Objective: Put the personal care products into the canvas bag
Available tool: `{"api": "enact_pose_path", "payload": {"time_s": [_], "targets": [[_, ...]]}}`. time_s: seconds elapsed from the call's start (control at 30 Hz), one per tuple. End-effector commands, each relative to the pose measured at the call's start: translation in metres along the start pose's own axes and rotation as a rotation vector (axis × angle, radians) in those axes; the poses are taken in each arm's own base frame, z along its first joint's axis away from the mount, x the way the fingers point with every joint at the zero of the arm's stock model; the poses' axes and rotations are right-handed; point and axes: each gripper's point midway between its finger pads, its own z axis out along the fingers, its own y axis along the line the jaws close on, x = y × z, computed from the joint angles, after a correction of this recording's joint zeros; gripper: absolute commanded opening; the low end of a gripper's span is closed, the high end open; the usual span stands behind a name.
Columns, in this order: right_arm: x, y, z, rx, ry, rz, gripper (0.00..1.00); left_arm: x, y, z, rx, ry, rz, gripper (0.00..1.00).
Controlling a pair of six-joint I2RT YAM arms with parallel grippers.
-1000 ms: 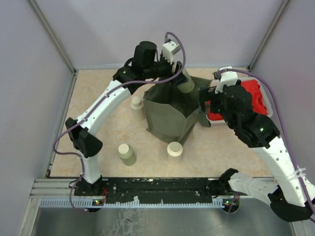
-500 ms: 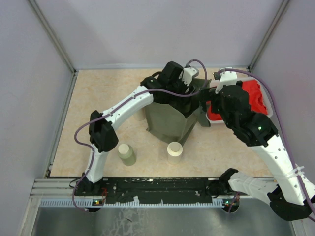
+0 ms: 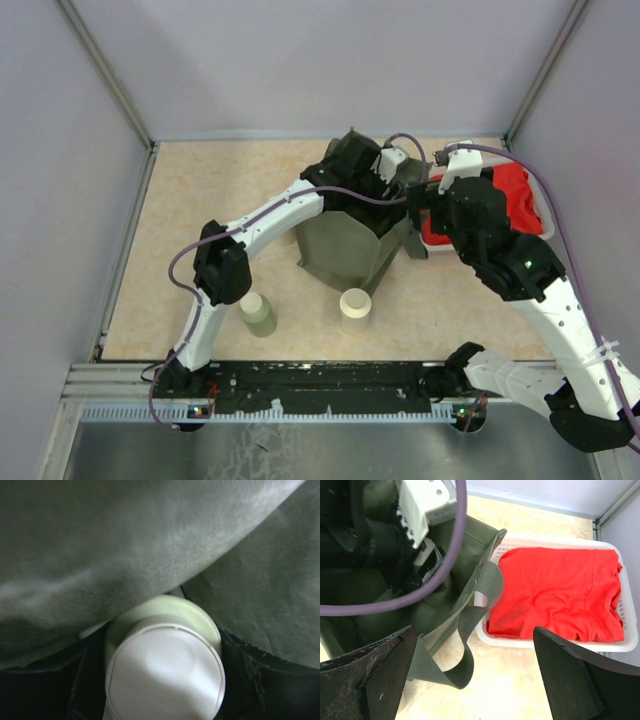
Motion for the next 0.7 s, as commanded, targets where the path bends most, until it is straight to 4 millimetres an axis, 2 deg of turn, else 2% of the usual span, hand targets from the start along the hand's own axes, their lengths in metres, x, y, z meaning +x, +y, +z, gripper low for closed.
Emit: {"api": "enact_pose_path", "payload": {"time_s": [0.0,0.13,0.23,0.53,0.57,0.63,0.67], "targets": [[-0.008,-0.002,-0.002,0.006,-0.038,0.001,0.99,-0.023,-0.014,0.01,0.04,-0.099,0.015,0.0],[-0.007,0.0,0.0,0.0,-0.034,-0.002,0.99,-0.02,-0.016,0.013,0.049,-0.107,0.013,0.02],[-0.005,0.002,0.002,-0.001,-0.027,-0.006,0.99,-0.02,-0.017,0.011,0.052,-0.113,0.011,0.15],[0.0,0.007,0.009,-0.012,-0.008,-0.017,0.99,-0.023,-0.018,-0.005,0.045,-0.124,0.019,0.39],[0.0,0.008,0.01,-0.014,-0.008,-0.017,0.99,-0.025,-0.019,-0.009,0.047,-0.131,0.02,0.42],[0.001,0.01,0.011,-0.02,-0.009,-0.013,0.99,-0.028,-0.021,-0.015,0.057,-0.138,0.022,0.57],[0.0,0.011,0.011,-0.025,-0.013,-0.01,0.99,-0.029,-0.022,-0.017,0.065,-0.14,0.022,0.61]]}}
